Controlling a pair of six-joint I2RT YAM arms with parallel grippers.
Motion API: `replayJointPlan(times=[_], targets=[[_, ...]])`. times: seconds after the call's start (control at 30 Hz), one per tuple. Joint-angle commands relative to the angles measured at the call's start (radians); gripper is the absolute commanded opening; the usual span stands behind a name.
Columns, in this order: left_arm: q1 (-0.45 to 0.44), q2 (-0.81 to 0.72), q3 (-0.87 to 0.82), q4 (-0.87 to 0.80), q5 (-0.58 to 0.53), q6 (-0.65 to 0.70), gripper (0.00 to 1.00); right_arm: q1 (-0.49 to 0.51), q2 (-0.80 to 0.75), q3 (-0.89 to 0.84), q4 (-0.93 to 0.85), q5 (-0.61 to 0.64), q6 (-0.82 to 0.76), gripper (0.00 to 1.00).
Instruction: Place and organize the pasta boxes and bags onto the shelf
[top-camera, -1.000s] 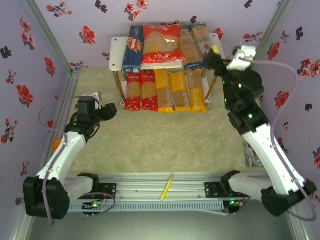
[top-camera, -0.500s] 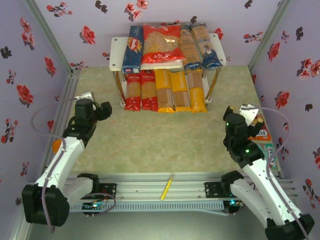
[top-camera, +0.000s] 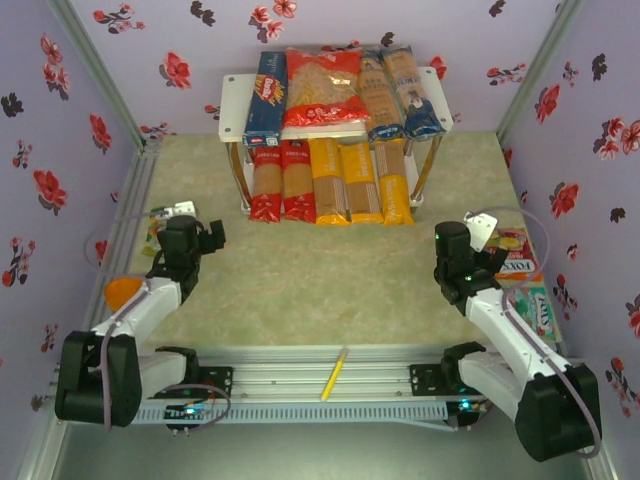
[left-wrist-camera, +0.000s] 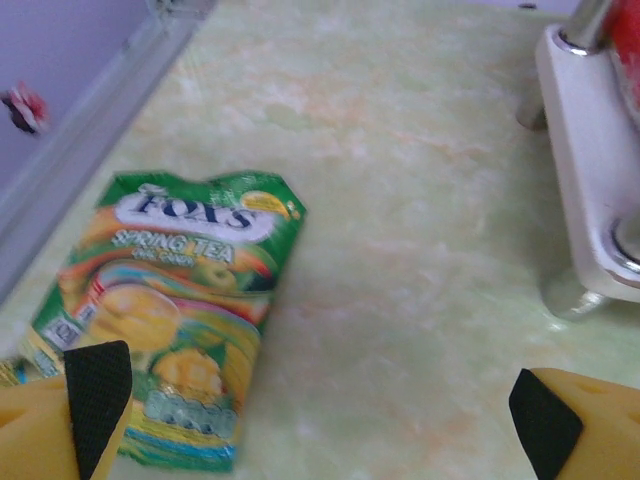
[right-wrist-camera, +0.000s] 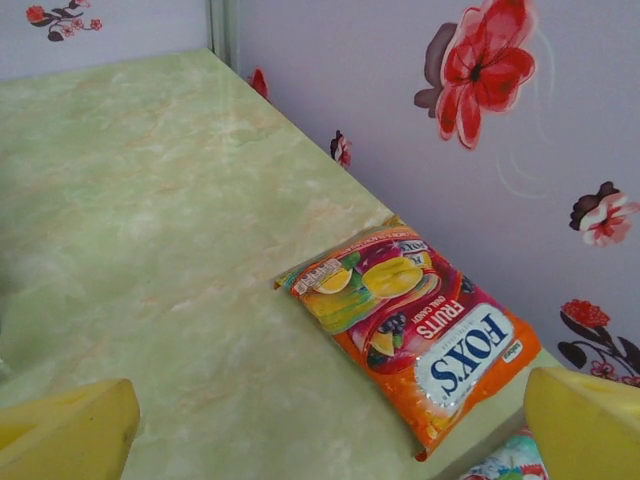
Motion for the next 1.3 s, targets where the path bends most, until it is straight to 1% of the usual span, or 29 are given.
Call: replayJointPlan(times=[0.0, 0.1, 0.17, 0.23, 0.3, 0.33, 0.37, 0.43, 0.63, 0.77, 0.9, 0.97, 1.03, 1.07, 1.1, 1.17, 1.23, 1.27], targets=[[0.007, 0.078, -0.077, 0.381, -0.109, 0.144, 1.0, -0.03, 0.032, -0.036, 0.113, -0.027, 0.03, 0.99], [0.011, 0.183, -0.08, 0.466, -0.144, 0.188, 1.0, -0.06, 0.061, -0.028, 0.123, -0.053, 0.042, 0.99], [0.007, 0.243, -0.084, 0.534, -0.147, 0.218, 1.0, -0.073, 0.077, -0.022, 0.126, -0.06, 0.04, 0.99], [0.005, 0.278, -0.077, 0.562, -0.137, 0.235, 1.0, -0.084, 0.089, -0.015, 0.122, -0.073, 0.038, 0.99], [0.007, 0.344, -0.091, 0.654, -0.131, 0.248, 1.0, -0.09, 0.098, -0.012, 0.121, -0.082, 0.034, 0.99], [0.006, 0.354, -0.093, 0.686, -0.139, 0.259, 1.0, -0.094, 0.102, -0.014, 0.127, -0.082, 0.032, 0.99], [0.014, 0.332, -0.084, 0.623, -0.12, 0.234, 1.0, -0.097, 0.107, -0.017, 0.135, -0.084, 0.029, 0.99], [0.02, 0.344, -0.085, 0.648, -0.119, 0.24, 1.0, -0.103, 0.12, -0.024, 0.159, -0.093, 0.019, 0.99], [0.031, 0.35, -0.047, 0.574, -0.099, 0.224, 1.0, -0.11, 0.176, -0.028, 0.275, -0.146, -0.029, 0.99], [0.091, 0.362, 0.033, 0.423, 0.005, 0.181, 1.0, -0.112, 0.247, -0.027, 0.363, -0.175, -0.074, 0.99], [0.094, 0.361, 0.03, 0.427, 0.01, 0.181, 1.0, -0.12, 0.331, -0.016, 0.441, -0.239, -0.096, 0.99], [0.089, 0.353, -0.009, 0.491, 0.007, 0.191, 1.0, -0.123, 0.368, -0.015, 0.488, -0.271, -0.103, 0.99], [0.084, 0.352, -0.107, 0.65, 0.024, 0.187, 1.0, -0.125, 0.399, -0.018, 0.54, -0.288, -0.112, 0.99], [0.077, 0.417, -0.18, 0.882, 0.039, 0.227, 1.0, -0.126, 0.413, -0.022, 0.569, -0.296, -0.118, 0.99], [0.024, 0.428, -0.236, 0.986, -0.019, 0.266, 1.0, -0.128, 0.43, -0.018, 0.577, -0.304, -0.13, 0.99], [0.016, 0.422, -0.249, 0.991, -0.028, 0.268, 1.0, -0.132, 0.466, -0.019, 0.608, -0.311, -0.149, 0.99], [0.025, 0.42, -0.228, 0.956, -0.031, 0.262, 1.0, -0.136, 0.481, 0.001, 0.592, -0.342, -0.174, 0.99], [0.026, 0.416, -0.223, 0.941, -0.031, 0.256, 1.0, -0.135, 0.492, 0.003, 0.613, -0.352, -0.2, 0.99]])
